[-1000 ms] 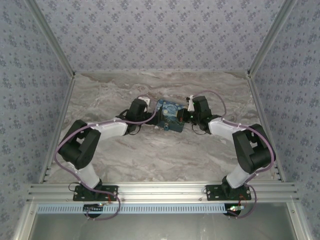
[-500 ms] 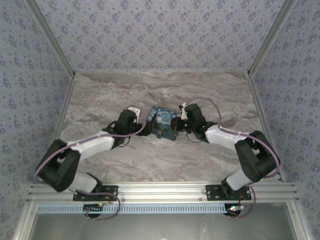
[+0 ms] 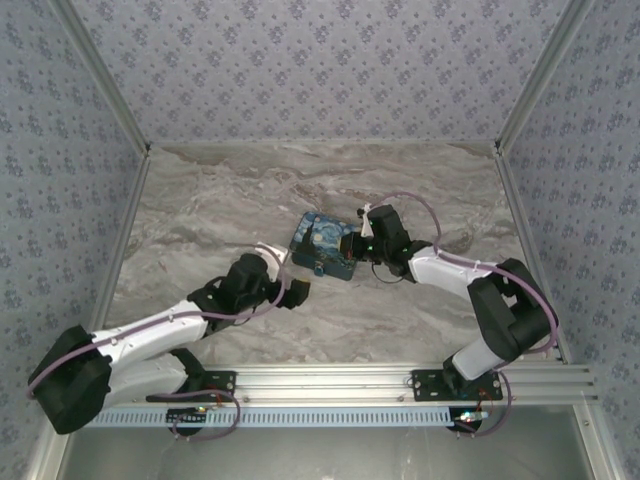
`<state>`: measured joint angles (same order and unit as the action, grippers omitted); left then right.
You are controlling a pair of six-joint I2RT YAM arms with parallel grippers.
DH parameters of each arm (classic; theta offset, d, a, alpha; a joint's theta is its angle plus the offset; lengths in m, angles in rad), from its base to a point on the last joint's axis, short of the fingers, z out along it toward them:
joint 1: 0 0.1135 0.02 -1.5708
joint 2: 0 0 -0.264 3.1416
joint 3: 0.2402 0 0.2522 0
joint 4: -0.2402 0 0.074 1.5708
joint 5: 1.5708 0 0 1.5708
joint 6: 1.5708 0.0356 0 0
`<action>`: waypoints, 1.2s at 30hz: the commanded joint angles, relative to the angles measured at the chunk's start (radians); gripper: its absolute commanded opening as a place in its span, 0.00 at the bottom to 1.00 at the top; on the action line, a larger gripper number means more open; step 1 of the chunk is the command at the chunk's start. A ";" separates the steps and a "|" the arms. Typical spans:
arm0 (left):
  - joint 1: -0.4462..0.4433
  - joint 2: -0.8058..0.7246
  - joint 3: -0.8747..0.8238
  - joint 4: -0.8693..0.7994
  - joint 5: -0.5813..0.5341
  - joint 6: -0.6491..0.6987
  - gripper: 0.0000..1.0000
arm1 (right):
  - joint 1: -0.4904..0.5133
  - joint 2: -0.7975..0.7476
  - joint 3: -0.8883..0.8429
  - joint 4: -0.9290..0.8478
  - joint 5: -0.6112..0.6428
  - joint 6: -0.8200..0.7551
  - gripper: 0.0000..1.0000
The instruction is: Unlock the padlock with the key
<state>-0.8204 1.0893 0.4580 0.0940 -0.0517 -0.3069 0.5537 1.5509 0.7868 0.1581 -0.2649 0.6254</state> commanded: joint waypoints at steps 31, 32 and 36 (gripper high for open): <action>0.025 0.573 0.228 0.253 0.065 0.160 0.76 | 0.041 0.016 -0.009 -0.152 0.078 0.025 0.00; 0.025 0.582 0.228 0.266 0.062 0.161 0.76 | 0.041 0.015 -0.009 -0.152 0.079 0.026 0.00; 0.025 0.608 0.227 0.317 0.046 0.151 0.75 | 0.046 0.016 -0.011 -0.151 0.087 0.032 0.00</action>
<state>-0.7982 1.6794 0.6735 0.3172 -0.0116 -0.1753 0.5869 1.5463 0.7910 0.1467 -0.2085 0.6407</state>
